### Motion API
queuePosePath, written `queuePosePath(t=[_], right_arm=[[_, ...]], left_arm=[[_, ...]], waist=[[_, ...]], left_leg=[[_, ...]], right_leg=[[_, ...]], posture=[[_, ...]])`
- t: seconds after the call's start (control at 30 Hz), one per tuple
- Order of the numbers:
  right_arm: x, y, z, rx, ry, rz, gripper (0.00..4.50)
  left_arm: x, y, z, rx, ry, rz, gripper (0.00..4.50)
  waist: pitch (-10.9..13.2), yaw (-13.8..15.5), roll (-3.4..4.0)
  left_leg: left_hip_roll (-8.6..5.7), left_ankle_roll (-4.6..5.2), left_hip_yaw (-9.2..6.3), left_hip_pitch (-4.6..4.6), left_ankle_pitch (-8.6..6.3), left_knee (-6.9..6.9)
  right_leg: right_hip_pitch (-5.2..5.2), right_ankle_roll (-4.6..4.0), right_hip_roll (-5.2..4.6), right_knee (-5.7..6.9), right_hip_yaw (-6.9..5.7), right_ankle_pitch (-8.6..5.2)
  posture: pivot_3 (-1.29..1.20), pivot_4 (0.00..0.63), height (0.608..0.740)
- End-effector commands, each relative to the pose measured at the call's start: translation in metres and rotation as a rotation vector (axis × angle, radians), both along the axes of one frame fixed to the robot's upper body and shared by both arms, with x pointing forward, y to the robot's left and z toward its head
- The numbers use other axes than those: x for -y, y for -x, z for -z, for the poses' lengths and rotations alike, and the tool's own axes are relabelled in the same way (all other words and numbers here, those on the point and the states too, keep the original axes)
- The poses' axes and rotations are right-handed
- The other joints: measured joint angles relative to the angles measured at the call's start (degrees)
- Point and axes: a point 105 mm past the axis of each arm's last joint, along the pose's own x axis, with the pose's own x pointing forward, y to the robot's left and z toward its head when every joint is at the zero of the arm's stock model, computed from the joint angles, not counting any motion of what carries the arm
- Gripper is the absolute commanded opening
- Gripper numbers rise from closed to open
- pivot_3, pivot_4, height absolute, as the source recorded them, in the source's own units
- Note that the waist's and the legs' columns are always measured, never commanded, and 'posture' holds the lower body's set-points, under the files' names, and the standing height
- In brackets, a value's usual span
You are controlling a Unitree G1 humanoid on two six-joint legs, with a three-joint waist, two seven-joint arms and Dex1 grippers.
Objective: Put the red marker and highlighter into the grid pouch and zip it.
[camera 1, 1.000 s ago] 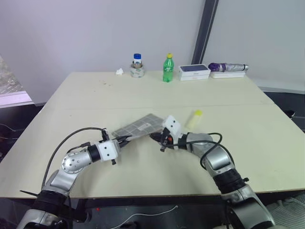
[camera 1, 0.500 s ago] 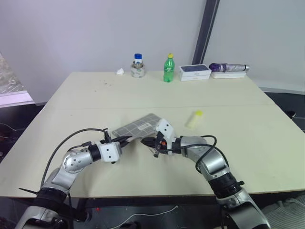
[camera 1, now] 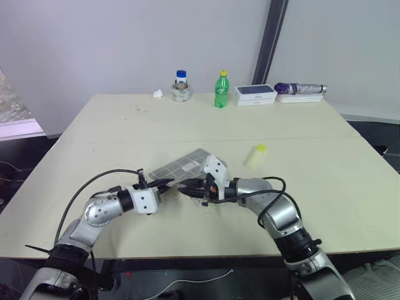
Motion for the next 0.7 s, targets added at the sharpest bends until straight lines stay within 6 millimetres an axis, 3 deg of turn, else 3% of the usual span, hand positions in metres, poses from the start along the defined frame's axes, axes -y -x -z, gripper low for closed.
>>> queuePosePath(t=[0.03,0.13,0.23,0.33,0.5,0.57,0.7], right_arm=[[0.012,0.006,-0.014,0.058,-0.016,-0.002,2.97],[0.034,0.006,-0.031,0.129,-0.063,0.052,4.44],[0.063,0.017,-0.046,0.179,-0.100,0.063,4.44],[0.090,0.017,-0.042,0.195,-0.068,0.158,4.44],[0.135,-0.019,-0.030,0.271,0.031,0.551,4.44],[0.149,-0.037,-0.034,0.247,-0.026,0.741,4.44],[0.162,-0.066,-0.033,0.178,-0.104,1.004,4.44]], left_arm=[[-0.006,-0.001,-0.011,0.067,0.014,-0.027,0.00],[-0.008,0.000,-0.013,0.087,0.017,-0.036,0.00],[-0.015,0.003,-0.014,0.072,0.055,-0.060,0.00],[-0.023,0.006,-0.017,0.058,0.130,-0.096,0.00],[-0.024,0.005,-0.020,0.046,0.213,-0.122,0.00],[-0.021,0.003,-0.024,0.041,0.250,-0.121,0.00],[-0.016,-0.001,-0.027,0.034,0.260,-0.101,0.00]], waist=[[0.0,0.0,-0.01],[0.0,0.0,-0.01],[0.0,0.1,-0.02],[0.0,0.0,-0.03],[0.0,0.0,-0.03],[0.0,0.0,-0.03],[0.0,-0.1,-0.03]], left_leg=[[0.00,0.00,0.00,0.00,0.00,0.00],[0.00,0.00,0.00,0.00,0.00,0.00],[0.01,0.00,0.01,-0.01,0.00,-0.01],[0.06,0.01,0.00,0.00,-0.01,-0.03],[0.10,0.00,0.00,0.02,0.00,0.00],[0.08,-0.01,0.00,0.02,0.00,0.00],[0.05,-0.06,0.00,0.01,0.03,-0.03]], right_leg=[[0.00,0.00,0.00,0.00,0.00,0.00],[-0.01,0.00,-0.01,0.00,0.00,0.00],[0.00,0.00,-0.04,-0.03,0.00,0.00],[0.04,0.00,-0.05,-0.07,-0.01,0.00],[0.05,0.00,-0.06,-0.05,-0.01,0.00],[0.04,0.00,-0.05,-0.04,-0.01,0.00],[0.02,0.00,-0.03,0.00,-0.01,0.00]], posture=[[0.00,0.150,0.740],[0.00,0.150,0.740],[0.00,0.150,0.740],[0.00,0.150,0.740],[0.00,0.150,0.740],[0.00,0.150,0.740],[0.00,0.150,0.740]])
